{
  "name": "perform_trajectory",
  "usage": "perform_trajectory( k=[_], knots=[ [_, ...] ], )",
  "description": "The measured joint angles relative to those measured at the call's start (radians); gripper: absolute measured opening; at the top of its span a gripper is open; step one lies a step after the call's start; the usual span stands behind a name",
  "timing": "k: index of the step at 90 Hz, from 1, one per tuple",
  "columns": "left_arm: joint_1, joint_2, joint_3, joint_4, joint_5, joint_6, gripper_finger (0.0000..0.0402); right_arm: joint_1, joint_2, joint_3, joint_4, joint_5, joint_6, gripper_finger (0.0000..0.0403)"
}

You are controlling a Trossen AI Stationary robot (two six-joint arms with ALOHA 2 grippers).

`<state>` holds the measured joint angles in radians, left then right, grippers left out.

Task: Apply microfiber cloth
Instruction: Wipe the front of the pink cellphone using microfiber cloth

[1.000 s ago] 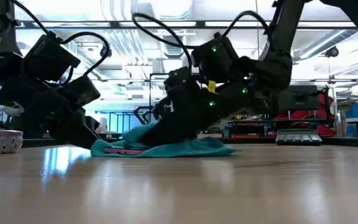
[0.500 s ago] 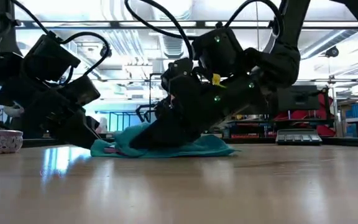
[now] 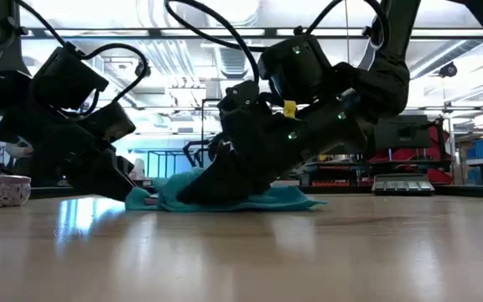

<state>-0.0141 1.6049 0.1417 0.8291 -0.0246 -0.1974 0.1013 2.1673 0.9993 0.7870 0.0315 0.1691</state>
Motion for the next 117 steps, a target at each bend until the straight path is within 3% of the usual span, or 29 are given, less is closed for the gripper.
perform_trajectory(
  k=[40, 89, 117],
  knots=[
    [0.0, 0.0, 0.0, 0.001, 0.004, 0.005, 0.0059, -0.01, 0.047, 0.014, 0.042, 0.014, 0.007, 0.0],
    [0.0, 0.0, 0.0, -0.007, 0.008, -0.011, 0.0059, -0.044, 0.019, -0.097, 0.03, 0.497, 0.042, 0.0],
    [0.0, 0.0, 0.0, -0.008, 0.009, -0.01, 0.0059, -0.105, 0.012, -0.131, 0.014, 0.577, 0.042, 0.0]
  ],
)
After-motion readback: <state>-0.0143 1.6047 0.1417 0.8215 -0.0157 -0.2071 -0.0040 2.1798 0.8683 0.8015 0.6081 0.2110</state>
